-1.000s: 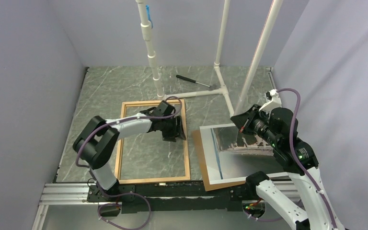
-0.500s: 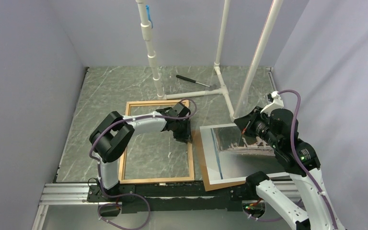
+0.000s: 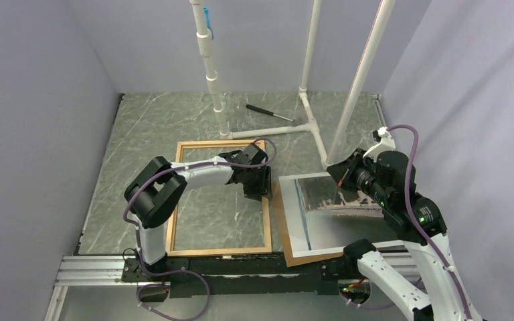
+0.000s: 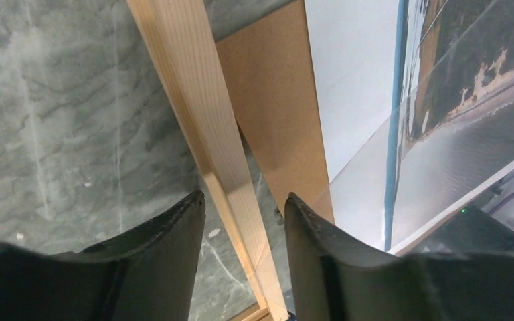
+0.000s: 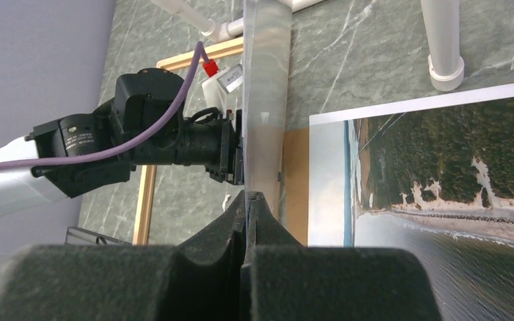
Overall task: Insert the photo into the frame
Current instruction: Move the photo frame to the center of the board.
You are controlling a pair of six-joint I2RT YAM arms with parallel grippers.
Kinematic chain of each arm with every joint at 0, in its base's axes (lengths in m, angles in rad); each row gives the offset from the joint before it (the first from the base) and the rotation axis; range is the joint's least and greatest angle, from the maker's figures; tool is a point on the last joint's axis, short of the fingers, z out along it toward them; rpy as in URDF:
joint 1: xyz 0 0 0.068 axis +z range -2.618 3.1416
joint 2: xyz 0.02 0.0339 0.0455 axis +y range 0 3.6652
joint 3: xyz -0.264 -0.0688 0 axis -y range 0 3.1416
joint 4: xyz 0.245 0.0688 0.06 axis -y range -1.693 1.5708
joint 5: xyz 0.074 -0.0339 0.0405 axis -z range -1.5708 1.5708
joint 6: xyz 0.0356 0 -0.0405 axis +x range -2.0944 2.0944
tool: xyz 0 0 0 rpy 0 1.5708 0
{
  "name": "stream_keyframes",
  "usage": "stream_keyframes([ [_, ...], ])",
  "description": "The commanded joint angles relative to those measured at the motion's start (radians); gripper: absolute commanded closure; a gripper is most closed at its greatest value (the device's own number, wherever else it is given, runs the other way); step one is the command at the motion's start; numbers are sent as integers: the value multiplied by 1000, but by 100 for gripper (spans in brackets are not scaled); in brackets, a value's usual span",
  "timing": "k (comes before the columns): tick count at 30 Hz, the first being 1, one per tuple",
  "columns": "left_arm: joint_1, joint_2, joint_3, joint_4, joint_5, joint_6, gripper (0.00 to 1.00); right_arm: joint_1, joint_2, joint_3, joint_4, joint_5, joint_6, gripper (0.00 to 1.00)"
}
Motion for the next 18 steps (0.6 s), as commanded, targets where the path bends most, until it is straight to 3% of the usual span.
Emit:
stream_keyframes([
  [1,-2,-100,-1,-22,-22,19,44,3,8,35,60,-33,-23,100],
  [11,155,-377,-178,86,76,39,35,2,57,29,202,-295,-54,100],
  [18,354,-590,-320,16,101,103,35,2,106,23,291,-402,-26,100],
])
